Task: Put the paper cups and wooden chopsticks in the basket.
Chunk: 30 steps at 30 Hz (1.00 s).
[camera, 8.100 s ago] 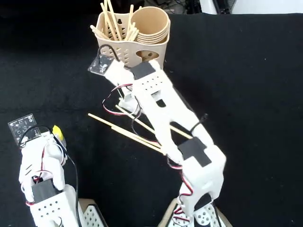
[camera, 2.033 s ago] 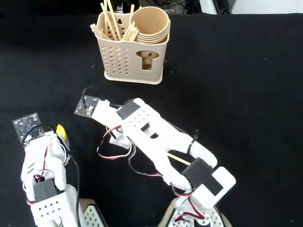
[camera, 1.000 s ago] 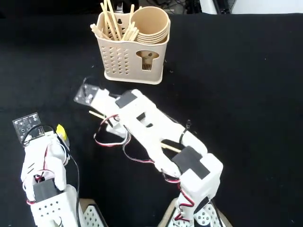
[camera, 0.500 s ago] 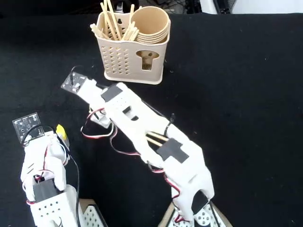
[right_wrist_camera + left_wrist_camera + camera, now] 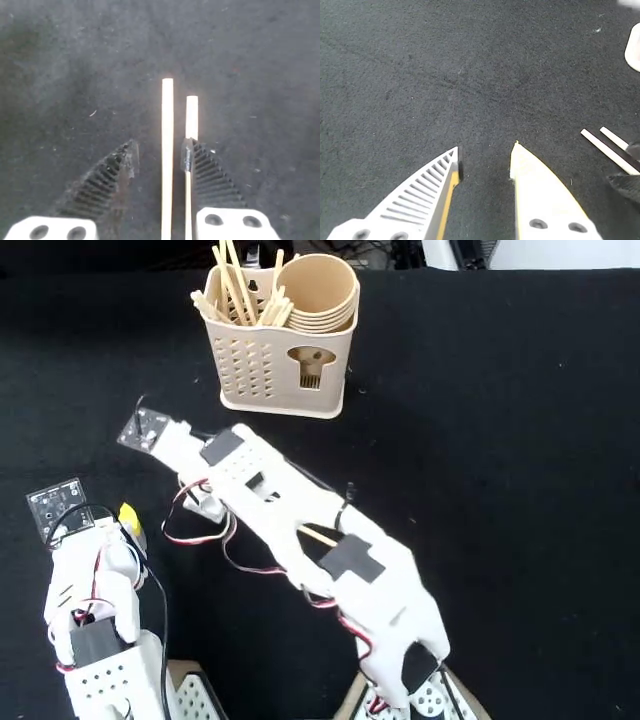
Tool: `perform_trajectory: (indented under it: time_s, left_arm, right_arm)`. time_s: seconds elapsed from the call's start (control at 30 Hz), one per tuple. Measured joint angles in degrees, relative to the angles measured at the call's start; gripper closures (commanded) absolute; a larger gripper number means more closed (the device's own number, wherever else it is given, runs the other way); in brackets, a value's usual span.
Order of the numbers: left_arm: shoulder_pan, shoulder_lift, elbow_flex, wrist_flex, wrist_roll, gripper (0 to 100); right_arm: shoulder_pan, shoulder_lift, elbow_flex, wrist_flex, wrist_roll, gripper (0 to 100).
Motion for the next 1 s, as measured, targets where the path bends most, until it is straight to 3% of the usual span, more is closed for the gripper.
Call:
perform_trajectory:
  time_s: [0.5,0.7,1.0]
  left_arm:
    - [0.00,0.00,0.00,0.00,0.00,82]
    - [0.00,0.00,0.00,0.00,0.00,82]
    - [0.00,0.00,0.00,0.00,0.00,82]
  right_arm:
    - [0.26,3.16,-2.29,0.18,-0.09,84.8]
    - [0.09,1.93,-2.20,0.18,-0.18,74.3]
    - [0.09,3.60,-2.29,0.18,-0.18,76.0]
